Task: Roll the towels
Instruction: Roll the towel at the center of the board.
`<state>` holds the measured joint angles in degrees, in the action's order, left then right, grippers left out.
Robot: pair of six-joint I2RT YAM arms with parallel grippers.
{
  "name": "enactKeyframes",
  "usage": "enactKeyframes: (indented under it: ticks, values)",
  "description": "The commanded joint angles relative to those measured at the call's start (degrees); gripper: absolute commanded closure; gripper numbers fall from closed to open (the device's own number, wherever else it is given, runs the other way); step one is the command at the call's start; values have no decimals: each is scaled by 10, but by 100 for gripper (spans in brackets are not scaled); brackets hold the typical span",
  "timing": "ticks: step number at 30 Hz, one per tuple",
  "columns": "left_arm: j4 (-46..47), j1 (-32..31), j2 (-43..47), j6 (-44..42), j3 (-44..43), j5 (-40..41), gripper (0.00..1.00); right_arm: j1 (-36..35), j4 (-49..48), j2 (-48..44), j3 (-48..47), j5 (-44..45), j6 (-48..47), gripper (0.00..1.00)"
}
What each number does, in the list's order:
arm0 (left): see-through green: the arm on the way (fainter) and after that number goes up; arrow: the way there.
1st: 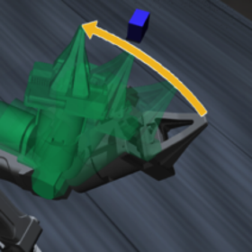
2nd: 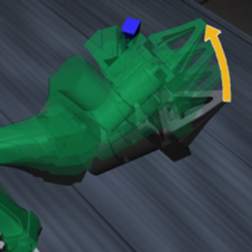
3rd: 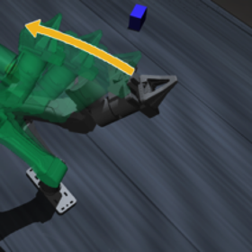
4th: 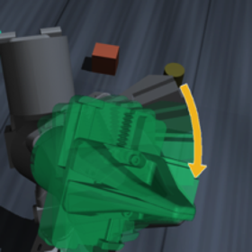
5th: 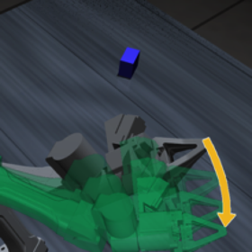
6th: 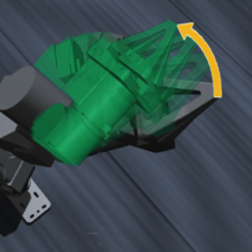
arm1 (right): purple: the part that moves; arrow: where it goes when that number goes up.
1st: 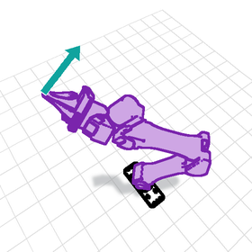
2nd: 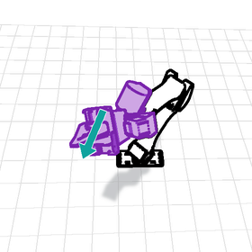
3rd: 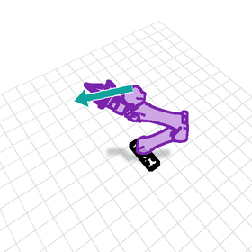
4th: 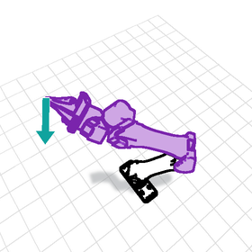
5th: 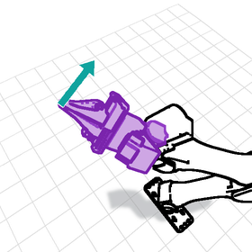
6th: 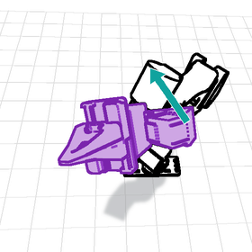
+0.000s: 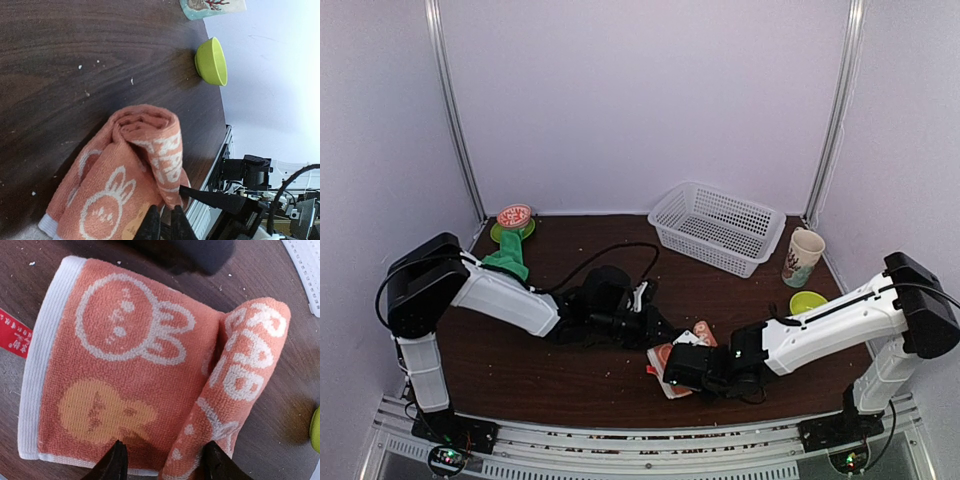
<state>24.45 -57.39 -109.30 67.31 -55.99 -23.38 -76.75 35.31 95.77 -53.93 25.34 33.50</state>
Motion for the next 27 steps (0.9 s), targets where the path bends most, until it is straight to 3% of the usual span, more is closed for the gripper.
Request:
enactKeyframes:
  ticks: [1, 20, 27]
  values:
    - [15, 6, -18, -15, -35, -13, 90, -1, -38, -21, 20, -34, -18, 46]
    - [24, 7, -115, -17, -153, -83, 89, 9, -106, -29, 82, -65, -20, 43]
    - [105, 11, -162, 27, -155, -127, 89, 10, -110, -23, 84, -74, -26, 43]
